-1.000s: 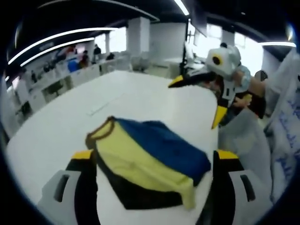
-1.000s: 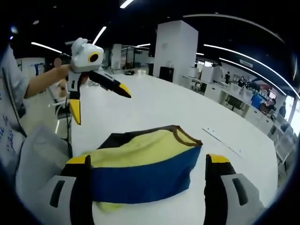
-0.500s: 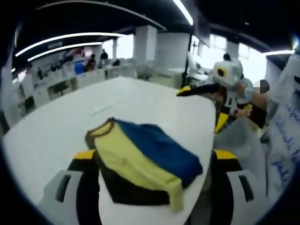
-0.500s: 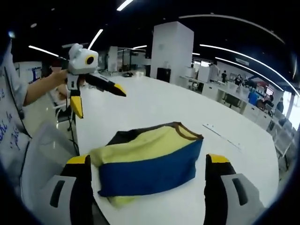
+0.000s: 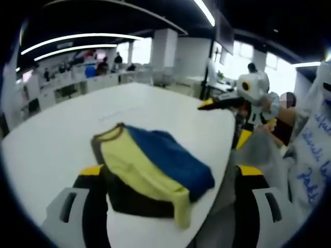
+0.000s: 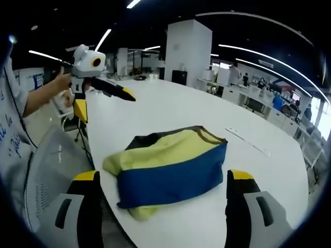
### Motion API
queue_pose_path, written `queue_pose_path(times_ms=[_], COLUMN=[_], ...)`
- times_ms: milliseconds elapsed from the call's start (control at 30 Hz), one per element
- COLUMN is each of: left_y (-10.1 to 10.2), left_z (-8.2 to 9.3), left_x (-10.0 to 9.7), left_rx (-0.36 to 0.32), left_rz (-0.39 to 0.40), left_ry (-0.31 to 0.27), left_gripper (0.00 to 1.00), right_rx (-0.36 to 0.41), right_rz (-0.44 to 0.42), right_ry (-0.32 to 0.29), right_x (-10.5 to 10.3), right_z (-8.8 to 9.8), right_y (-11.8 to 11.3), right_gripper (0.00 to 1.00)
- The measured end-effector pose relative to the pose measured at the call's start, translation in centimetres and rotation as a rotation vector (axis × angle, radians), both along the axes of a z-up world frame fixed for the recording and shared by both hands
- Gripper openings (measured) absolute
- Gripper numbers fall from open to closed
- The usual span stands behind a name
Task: Fold the garment on the visible template until the final outline fits inside the template.
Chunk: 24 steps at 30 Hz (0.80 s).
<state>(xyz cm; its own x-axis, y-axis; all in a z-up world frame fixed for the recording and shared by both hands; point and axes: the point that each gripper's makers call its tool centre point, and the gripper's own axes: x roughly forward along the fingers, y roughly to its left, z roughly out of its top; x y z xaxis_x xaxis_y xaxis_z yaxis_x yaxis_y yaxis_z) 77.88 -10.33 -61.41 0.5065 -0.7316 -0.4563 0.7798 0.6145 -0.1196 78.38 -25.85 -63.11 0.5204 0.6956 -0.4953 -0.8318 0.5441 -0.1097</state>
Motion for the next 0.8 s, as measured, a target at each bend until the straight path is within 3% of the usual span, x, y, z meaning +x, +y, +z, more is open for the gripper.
queue_pose_path(times_ms=[200, 500, 800], left_y=[0.0, 0.2, 0.0], left_z=[-0.7, -0.1, -0.6], left_x=[-1.0, -1.5, -2.4], left_rx=[0.032, -0.001, -0.026], left_rz=[0.012, 0.056, 0.068], left_ry=[-0.001, -0.023, 0.027], left_gripper=[0.99, 0.99, 0.85], right_rx=[-0.026, -0.039, -0.057], right_rz=[0.010, 0.018, 0.062], right_ry=[-0.002, -0.006, 0.028], right_x=[-0.7, -1.4, -2.8], right_z=[-0.5, -0.8, -2.2], right_y=[0.1, 0.0, 1.1], right_gripper=[1.00, 1.00, 1.00])
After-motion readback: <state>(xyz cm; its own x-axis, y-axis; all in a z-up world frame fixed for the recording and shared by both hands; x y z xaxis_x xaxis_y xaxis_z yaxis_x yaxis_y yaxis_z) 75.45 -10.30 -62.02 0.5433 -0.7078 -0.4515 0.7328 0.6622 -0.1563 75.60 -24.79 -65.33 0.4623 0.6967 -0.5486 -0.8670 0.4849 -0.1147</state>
